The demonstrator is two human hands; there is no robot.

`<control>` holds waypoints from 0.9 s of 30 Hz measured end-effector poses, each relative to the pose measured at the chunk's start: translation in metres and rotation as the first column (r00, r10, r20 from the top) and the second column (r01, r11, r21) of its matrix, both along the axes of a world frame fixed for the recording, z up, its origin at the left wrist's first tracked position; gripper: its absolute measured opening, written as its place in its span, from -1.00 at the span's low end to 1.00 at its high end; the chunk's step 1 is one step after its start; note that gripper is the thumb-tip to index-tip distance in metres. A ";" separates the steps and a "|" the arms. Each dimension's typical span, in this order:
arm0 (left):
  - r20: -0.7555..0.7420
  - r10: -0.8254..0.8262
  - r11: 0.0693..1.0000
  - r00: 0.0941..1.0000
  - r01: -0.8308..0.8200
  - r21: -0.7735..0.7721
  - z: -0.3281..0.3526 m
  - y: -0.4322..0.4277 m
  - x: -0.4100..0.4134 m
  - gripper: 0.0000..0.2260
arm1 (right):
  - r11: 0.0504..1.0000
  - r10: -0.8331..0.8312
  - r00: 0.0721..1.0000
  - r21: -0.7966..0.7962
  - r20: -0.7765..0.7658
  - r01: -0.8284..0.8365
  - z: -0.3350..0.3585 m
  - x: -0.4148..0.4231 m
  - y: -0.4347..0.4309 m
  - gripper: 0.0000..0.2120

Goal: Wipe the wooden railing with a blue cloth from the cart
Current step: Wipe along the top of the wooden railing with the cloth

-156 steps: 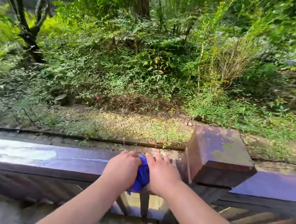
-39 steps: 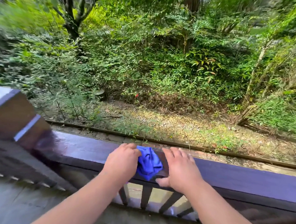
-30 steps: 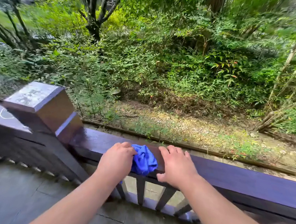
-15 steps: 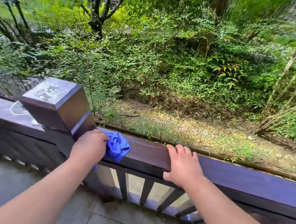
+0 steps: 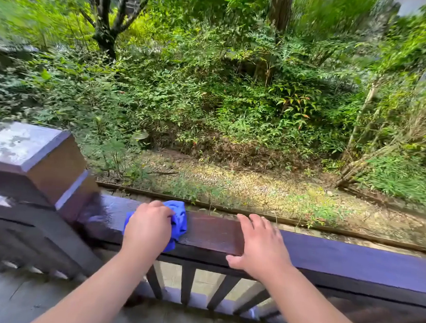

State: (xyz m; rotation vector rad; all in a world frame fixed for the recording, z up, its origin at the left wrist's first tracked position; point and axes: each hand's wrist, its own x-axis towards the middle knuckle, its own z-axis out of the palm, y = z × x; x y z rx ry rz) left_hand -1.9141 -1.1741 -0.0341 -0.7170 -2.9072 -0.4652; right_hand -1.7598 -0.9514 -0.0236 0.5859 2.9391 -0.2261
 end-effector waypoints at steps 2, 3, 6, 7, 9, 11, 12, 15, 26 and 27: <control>0.025 -0.083 0.996 0.996 0.083 0.018 -0.003 0.035 0.021 -0.72 | 1.000 -0.013 1.000 0.000 -0.002 0.013 0.001 0.011 0.011 0.04; 0.032 -0.134 0.991 0.991 0.133 0.012 -0.003 0.053 0.032 -0.70 | 1.000 -0.021 1.000 -0.002 -0.001 0.021 0.002 0.017 0.016 0.04; 0.064 -0.279 0.960 0.958 0.281 -0.022 -0.001 0.103 0.065 -0.66 | 0.999 -0.047 0.999 -0.015 -0.008 0.047 0.004 0.034 0.033 0.06; 0.073 -0.323 0.944 0.944 0.326 -0.038 0.001 0.118 0.076 -0.66 | 0.999 -0.049 0.999 -0.020 -0.016 0.048 0.004 0.039 0.039 0.05; 0.082 -0.378 0.921 0.922 0.384 -0.069 0.005 0.139 0.092 -0.68 | 0.999 -0.036 0.999 -0.022 -0.022 0.035 0.004 0.047 0.048 0.04; 0.073 -0.417 0.903 0.906 0.422 -0.084 0.005 0.147 0.099 -0.72 | 1.000 -0.016 1.000 -0.020 -0.010 0.016 0.003 0.051 0.054 0.04; 0.065 -0.434 0.895 0.898 0.439 -0.086 0.005 0.145 0.099 -0.74 | 1.000 -0.003 1.000 -0.016 -0.005 0.003 0.002 0.051 0.055 0.05; 0.038 -0.433 0.898 0.900 0.435 -0.070 0.001 0.123 0.088 -0.75 | 0.999 0.038 0.999 -0.001 -0.002 -0.038 0.003 0.040 0.048 0.07; -0.031 -0.142 0.989 0.989 0.140 -0.051 -0.009 0.003 0.019 -0.78 | 0.981 0.196 0.980 0.007 0.024 -0.196 0.000 -0.024 -0.029 0.01; -0.046 -0.113 0.992 0.992 0.110 -0.062 -0.009 -0.010 0.011 -0.79 | 0.979 0.205 0.979 0.012 0.021 -0.205 -0.001 -0.028 -0.036 0.01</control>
